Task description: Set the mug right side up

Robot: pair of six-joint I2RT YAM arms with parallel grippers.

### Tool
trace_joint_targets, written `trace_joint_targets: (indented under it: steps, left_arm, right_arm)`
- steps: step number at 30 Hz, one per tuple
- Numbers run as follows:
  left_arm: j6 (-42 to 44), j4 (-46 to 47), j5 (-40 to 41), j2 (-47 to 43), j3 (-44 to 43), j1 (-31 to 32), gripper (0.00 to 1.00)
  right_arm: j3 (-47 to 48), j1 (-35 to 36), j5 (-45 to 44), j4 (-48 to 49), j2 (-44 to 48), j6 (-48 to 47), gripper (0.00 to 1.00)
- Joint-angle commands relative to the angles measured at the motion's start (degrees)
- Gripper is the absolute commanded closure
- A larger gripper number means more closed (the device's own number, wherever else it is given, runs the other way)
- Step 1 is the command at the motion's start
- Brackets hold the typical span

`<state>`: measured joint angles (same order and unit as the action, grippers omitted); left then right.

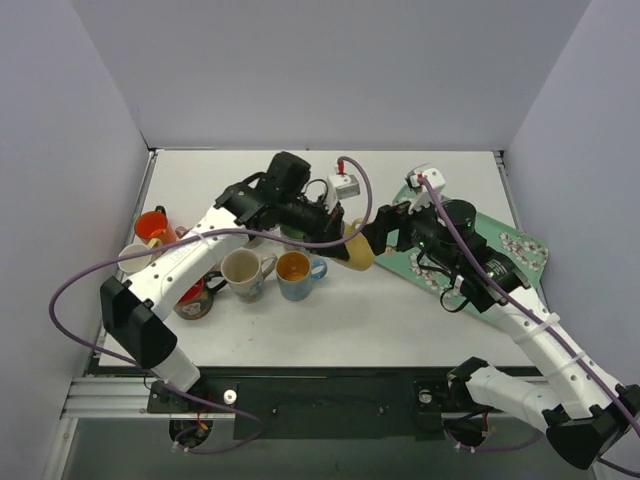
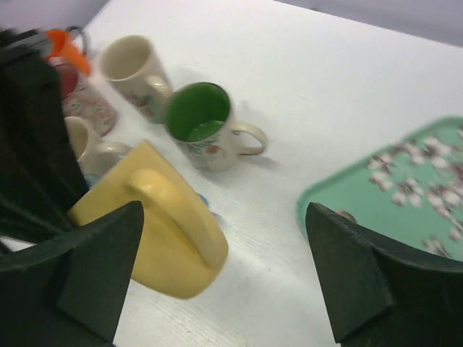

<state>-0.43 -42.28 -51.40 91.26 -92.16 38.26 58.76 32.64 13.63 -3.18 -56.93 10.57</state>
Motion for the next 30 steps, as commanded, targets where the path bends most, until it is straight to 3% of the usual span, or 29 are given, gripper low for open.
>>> trace_joint_targets:
  steps: [1,4,9,18,24,26,27,30]
  left_arm:
    - [11.7,-6.6,28.7,2.4,-6.4,9.1,1.0]
    - [15.0,-9.4,41.9,5.4,-6.3,14.7,1.0]
    - [18.9,-12.1,55.1,11.9,-4.2,22.7,1.0]
    - [23.7,-2.3,58.2,15.0,3.8,25.5,1.0]
    - [25.8,-3.2,56.0,17.8,5.2,25.5,1.0]
    - [26.4,-3.2,55.1,17.9,5.6,25.5,0.92]
    - [26.8,-3.2,54.7,17.5,5.7,25.5,0.79]
    - [26.4,-3.4,51.6,16.2,5.8,25.5,0.64]
  right_arm:
    - [-1.9,-2.5,-22.7,-8.6,5.6,0.5,0.07]
    - [-3.7,-6.0,-36.5,-15.7,8.0,3.7,0.06]
    - [-8.8,-16.2,-43.7,-21.9,10.4,7.0,0.05]
    - [-11.8,-19.3,-42.5,-21.5,11.5,5.1,0.04]
    - [-13.0,-20.4,-41.0,-21.1,12.1,4.6,0.04]
    - [-13.3,-20.5,-40.8,-21.0,12.4,4.4,0.04]
    - [-13.4,-20.5,-40.3,-21.1,12.4,4.5,0.04]
    - [-13.8,-20.6,-39.8,-21.0,12.5,4.4,0.04]
